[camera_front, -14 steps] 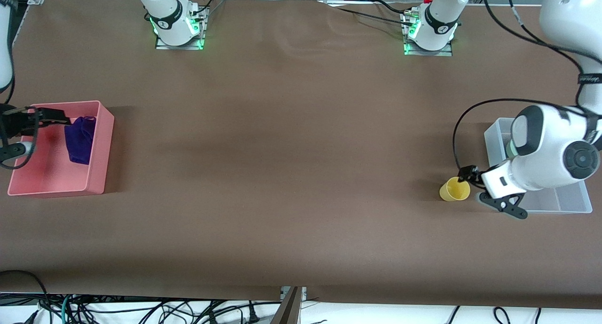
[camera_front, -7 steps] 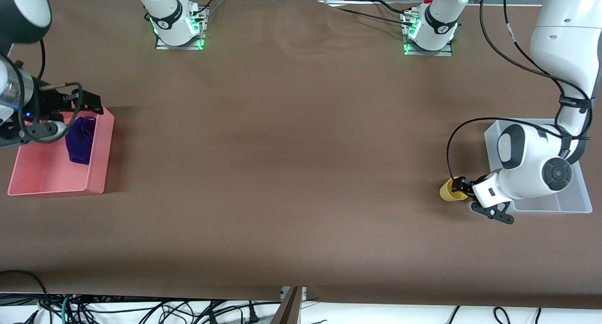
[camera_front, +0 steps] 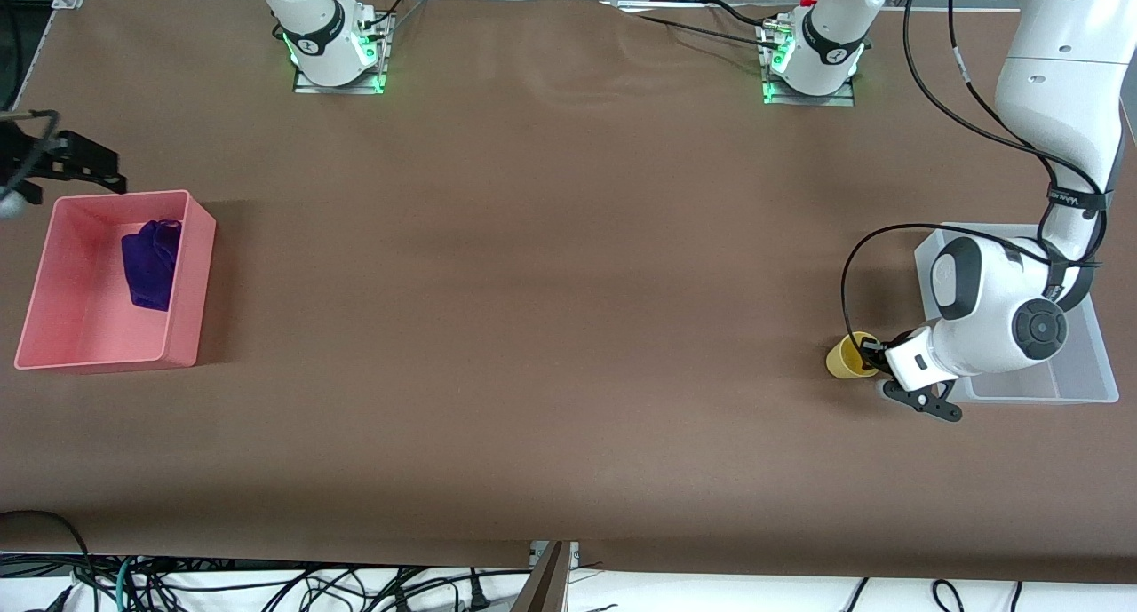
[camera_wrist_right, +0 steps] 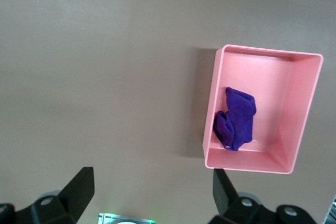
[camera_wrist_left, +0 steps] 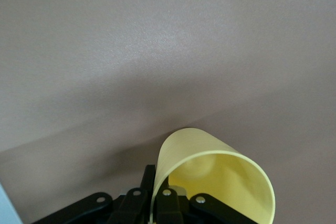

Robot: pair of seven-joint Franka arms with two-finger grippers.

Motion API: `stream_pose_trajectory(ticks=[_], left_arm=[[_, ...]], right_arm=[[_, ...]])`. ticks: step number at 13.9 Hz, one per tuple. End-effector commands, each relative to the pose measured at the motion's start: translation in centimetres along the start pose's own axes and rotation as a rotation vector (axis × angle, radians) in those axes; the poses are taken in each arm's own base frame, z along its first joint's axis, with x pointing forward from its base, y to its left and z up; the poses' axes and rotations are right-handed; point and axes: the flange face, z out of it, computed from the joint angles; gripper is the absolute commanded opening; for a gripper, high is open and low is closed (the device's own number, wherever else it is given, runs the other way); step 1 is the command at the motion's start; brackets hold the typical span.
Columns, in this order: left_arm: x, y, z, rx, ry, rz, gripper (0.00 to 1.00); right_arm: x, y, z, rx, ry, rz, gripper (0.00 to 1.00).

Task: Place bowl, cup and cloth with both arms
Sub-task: 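Lift the yellow cup and lower it into the green bowl with the left gripper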

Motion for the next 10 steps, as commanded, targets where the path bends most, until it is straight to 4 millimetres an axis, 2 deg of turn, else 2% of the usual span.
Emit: stream_pose_trajectory(ticks=[1,4,6,7,10], left_arm=[[-0.6,0.3,-6.1,0.005,-0.049,0.005,0.00],[-1.9,0.0,-13.5,-0.027,-0.174,0.039,0.00],[-4.5,-2.7,-15.9,-0.042,-0.240,0.090,0.00],[-6.1,-4.4,-16.5,0.002,-0.278,0.128,0.00],[-11.1,-8.7,-15.4,-0.005,-0.354,0.180,0.00]], right_arm=[[-0.9,-0.5,-0.4,0.011,-0.015,-0.005,1.00],[-0.8,-0.8,-0.3,0.016,-0.018,0.039,1.00],[-0.6,-1.9,-0.3,0.017,-0.019,0.066,1.00],[-0.5,-2.0,-0.2,0.017,-0.021,0.065,1.00],[0.0,-2.2,-0.4,0.014,-0.010,0.056,1.00]])
